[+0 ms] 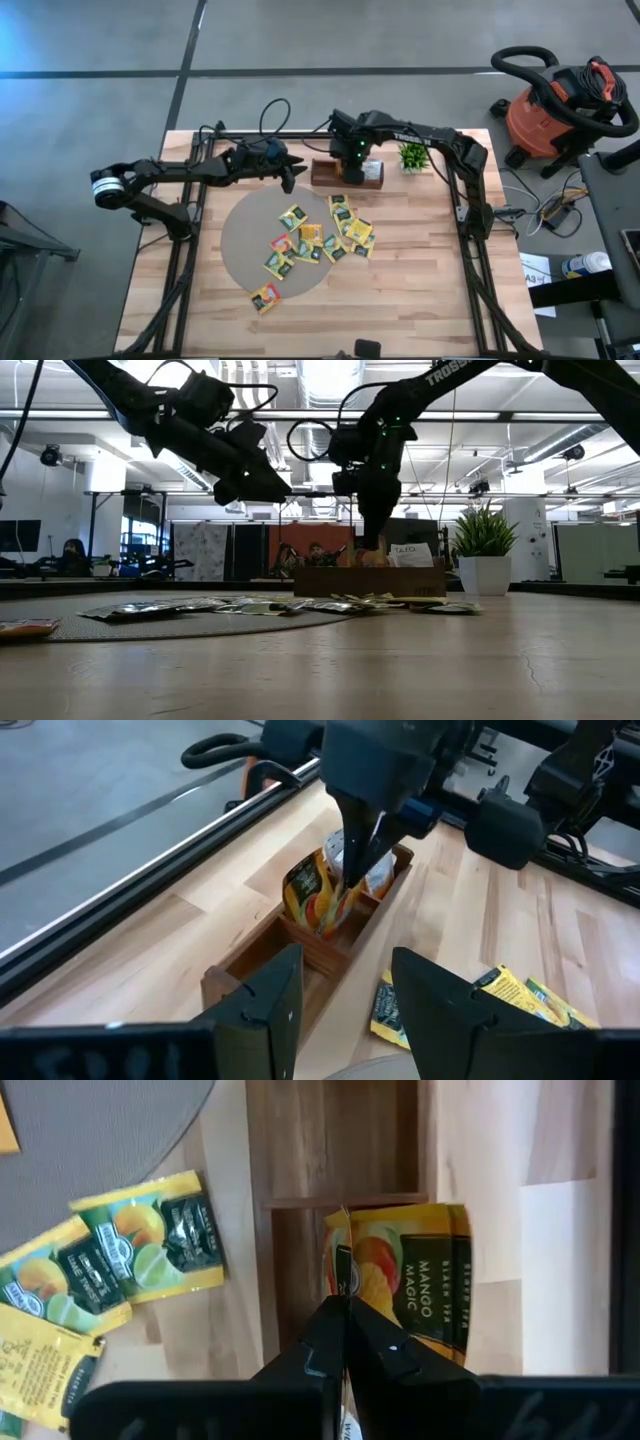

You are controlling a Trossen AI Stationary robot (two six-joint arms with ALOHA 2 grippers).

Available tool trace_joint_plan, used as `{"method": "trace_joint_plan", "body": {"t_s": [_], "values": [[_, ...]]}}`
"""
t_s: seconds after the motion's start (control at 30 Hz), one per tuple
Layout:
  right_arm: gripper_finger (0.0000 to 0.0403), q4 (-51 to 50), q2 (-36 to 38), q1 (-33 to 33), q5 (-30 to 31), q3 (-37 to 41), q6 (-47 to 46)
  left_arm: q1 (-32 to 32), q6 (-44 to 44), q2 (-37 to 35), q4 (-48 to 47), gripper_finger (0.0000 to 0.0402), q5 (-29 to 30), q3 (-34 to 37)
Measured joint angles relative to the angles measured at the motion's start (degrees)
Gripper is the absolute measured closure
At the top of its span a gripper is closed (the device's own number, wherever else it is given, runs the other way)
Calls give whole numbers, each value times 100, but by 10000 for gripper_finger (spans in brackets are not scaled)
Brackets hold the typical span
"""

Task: Pick & Place Tea
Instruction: Put the red tea sachet into the middle compartment of the wooden organizer

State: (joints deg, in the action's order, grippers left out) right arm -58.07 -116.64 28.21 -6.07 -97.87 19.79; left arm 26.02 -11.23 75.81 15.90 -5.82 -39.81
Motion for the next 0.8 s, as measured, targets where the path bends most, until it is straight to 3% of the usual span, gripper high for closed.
{"method": "trace_joint_plan", "body": {"t_s": [0.33,0.47,0.8], "values": [[394,364,0,-2,26,436,145,0,-21,0,-4,253,101,0],[392,415,0,-7,444,447,145,0,-19,0,-7,253,133,0],[331,429,0,-7,628,138,145,0,-17,0,-51,253,133,0]]}}
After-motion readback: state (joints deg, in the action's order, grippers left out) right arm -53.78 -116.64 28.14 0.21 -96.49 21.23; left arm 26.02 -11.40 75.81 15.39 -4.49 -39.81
